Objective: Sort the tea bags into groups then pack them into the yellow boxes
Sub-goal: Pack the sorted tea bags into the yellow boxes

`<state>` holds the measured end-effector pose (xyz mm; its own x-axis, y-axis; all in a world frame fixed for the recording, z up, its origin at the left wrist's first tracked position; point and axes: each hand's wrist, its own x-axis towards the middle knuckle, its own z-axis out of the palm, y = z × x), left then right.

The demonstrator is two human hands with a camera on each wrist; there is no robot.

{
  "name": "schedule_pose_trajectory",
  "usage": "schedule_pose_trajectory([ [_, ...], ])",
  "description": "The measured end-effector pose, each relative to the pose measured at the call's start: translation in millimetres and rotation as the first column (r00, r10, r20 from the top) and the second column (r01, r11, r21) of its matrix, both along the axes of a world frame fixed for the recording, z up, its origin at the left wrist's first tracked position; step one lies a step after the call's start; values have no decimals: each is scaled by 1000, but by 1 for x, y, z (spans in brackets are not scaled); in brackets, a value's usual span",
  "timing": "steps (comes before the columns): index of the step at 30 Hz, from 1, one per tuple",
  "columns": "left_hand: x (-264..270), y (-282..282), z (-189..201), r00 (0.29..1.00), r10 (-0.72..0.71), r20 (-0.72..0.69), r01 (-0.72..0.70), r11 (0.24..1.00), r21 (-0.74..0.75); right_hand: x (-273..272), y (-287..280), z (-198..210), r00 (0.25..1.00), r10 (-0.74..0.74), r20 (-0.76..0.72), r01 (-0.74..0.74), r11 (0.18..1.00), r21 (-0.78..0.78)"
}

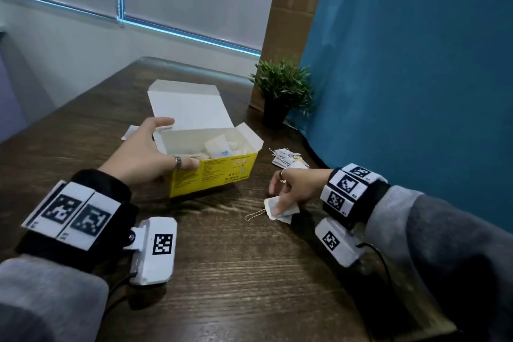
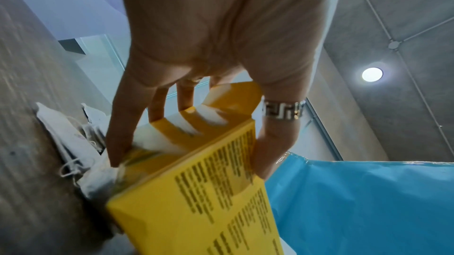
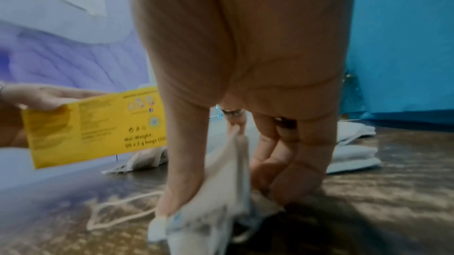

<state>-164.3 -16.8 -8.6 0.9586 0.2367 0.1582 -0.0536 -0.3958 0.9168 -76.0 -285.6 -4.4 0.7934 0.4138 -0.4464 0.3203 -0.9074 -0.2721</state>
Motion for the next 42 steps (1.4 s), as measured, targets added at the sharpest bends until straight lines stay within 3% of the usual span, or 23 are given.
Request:
schedule_pose_trajectory([
  [6,0,-3,-2,1000,-17,-20,17,1000,8,-7,-10,3,1000,5,-13,-6,992,-129],
  [23,2,-3,-3,996,-53,-73,59,994,89,2,-31,7,994,-6,-107,0,998,-57],
  [27,3,-3,-4,994,-63,-84,71,993,99,27,-42,20,992,-120,29,121,992,-28],
  [30,4,-5,-5,992,-69,-101,80,990,116,62,-63,7,956,-274,-99,288,943,165],
  [33,5,-6,-8,990,-73,-121,88,988,124,61,-60,1,917,-354,-184,390,893,224],
  [37,6,-6,-9,987,-80,-137,98,986,131,51,-47,-11,911,-407,-66,412,897,160],
  [42,7,-6,-9,986,-79,-145,100,985,143,53,-45,-10,954,-300,-18,300,953,-37],
])
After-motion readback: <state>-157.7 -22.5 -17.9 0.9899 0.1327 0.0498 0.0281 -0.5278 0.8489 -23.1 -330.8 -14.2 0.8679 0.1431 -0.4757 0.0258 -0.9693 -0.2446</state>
